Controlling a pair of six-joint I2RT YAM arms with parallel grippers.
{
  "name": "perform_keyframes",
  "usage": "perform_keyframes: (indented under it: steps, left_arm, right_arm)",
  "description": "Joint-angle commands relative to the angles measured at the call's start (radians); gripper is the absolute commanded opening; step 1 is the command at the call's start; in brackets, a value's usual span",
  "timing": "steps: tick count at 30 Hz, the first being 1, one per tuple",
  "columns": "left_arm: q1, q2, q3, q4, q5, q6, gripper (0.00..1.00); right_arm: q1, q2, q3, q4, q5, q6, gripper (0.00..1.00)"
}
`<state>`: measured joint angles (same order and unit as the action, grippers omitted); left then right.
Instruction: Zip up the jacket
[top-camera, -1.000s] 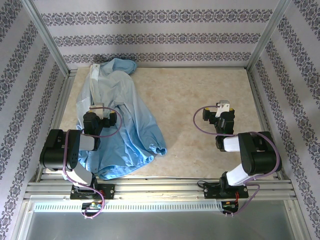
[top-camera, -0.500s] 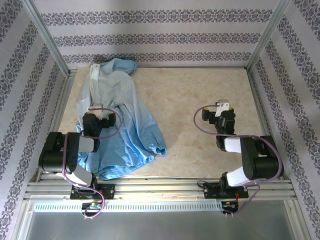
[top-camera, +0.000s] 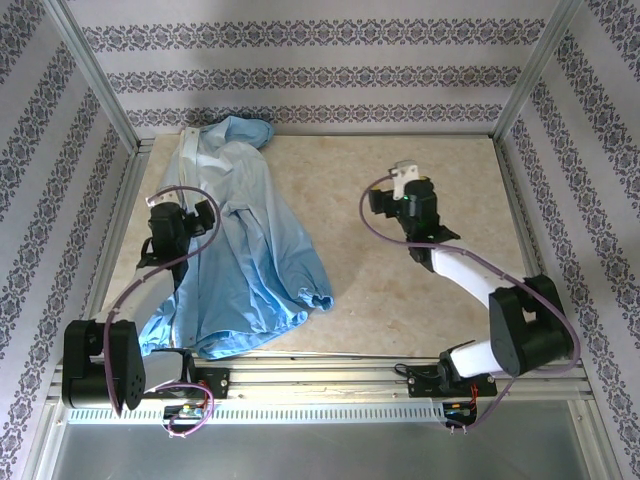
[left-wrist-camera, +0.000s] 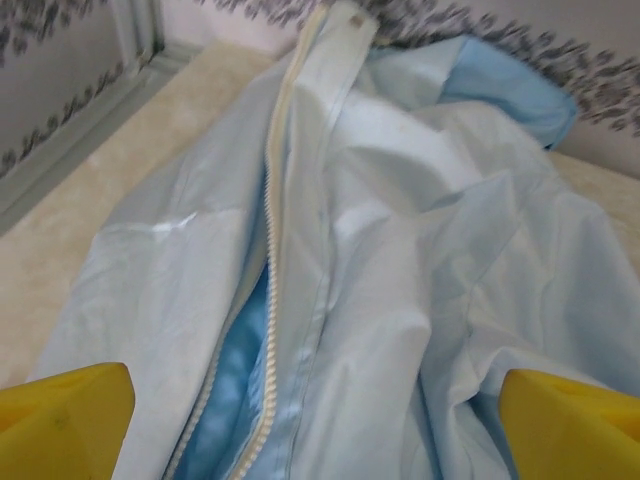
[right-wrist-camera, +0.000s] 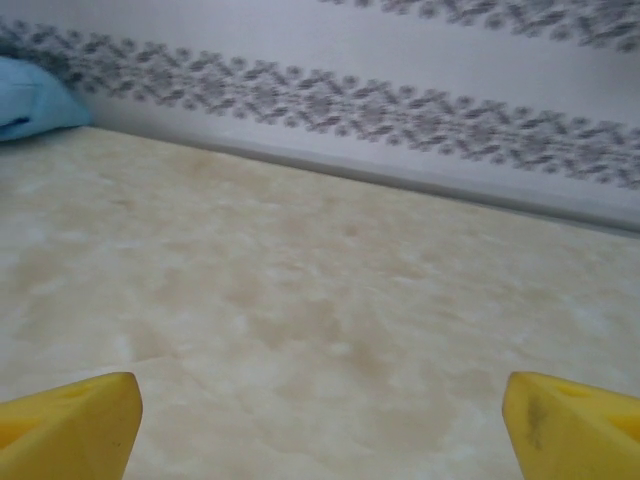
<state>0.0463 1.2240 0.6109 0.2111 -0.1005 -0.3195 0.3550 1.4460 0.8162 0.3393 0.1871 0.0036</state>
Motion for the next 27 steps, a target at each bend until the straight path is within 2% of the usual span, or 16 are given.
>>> perform_keyframes:
  steps: [1,5,8,12,14,20,27]
  left_arm:
    - [0.032,0.038,0.054,-0.341,-0.012,-0.152,0.93]
    - [0.052,0.106,0.085,-0.425,0.055,-0.167,0.93]
    - [0.058,0.159,0.101,-0.464,0.105,-0.168,0.93]
    - [0.058,0.219,0.103,-0.459,0.205,-0.177,0.85]
    - [0.058,0.25,0.101,-0.444,0.261,-0.187,0.78]
    - [0.043,0.374,0.124,-0.418,0.392,-0.212,0.6]
    - [-0.101,0.495,0.201,-0.397,0.413,-0.25,0.49]
  right_arm:
    - [0.089,0.106,0.1,-0.219,-0.028,0.128,0.87]
    - [0.254,0.298,0.294,-0.386,-0.029,0.199,0.86]
    - [0.373,0.423,0.418,-0.438,-0.046,0.214,0.86]
    - [0.481,0.557,0.543,-0.457,-0.105,0.241,0.85]
    - [0.513,0.615,0.594,-0.477,-0.133,0.248,0.83]
    - [0.534,0.68,0.597,-0.492,-0.138,0.295,0.77]
    - [0.472,0.649,0.472,-0.504,-0.142,0.354,0.48]
